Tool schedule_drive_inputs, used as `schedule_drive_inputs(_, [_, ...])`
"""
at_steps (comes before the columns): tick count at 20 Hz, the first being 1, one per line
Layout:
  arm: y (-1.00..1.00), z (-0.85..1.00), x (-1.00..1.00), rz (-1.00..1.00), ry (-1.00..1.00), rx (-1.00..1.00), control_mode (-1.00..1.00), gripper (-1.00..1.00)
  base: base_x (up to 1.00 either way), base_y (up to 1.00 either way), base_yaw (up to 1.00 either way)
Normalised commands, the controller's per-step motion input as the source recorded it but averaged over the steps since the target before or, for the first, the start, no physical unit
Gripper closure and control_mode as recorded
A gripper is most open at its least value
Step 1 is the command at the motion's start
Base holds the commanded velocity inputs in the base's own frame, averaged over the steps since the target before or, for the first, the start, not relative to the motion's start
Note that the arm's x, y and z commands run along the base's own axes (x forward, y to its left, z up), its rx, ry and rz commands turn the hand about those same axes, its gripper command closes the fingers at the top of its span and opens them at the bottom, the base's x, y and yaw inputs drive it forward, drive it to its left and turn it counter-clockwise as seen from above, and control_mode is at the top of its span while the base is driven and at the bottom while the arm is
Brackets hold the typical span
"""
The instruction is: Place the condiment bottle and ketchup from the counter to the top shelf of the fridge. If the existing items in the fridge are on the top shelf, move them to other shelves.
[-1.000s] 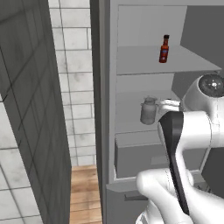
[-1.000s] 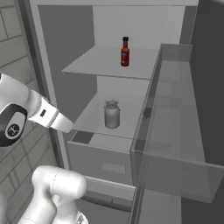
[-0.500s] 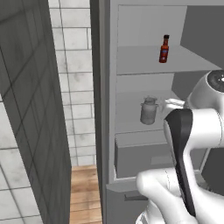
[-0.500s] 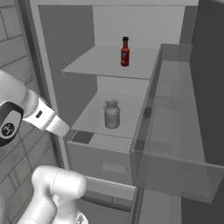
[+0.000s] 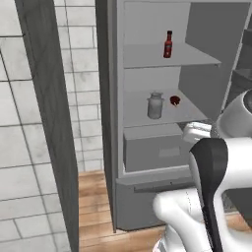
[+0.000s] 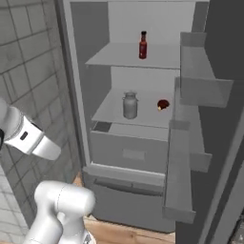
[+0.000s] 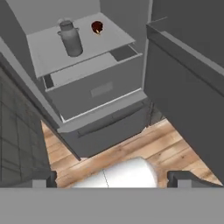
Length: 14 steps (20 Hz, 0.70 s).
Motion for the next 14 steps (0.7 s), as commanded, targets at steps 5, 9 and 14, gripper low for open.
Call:
schedule_drive_inputs(5, [0.0,0.0,0.0,0.0,0.0,0.0,1.0,-1.0,-0.98,0.2,-0.73])
schedule_drive_inputs(9, [0.0,0.0,0.0,0.0,0.0,0.0,1.0,-1.0,-0.69,0.17,-0.89])
schedule_drive_inputs(14, [0.0,0.0,0.0,0.0,0.0,0.0,1.0,-1.0,-0.53,0.12,-0.92])
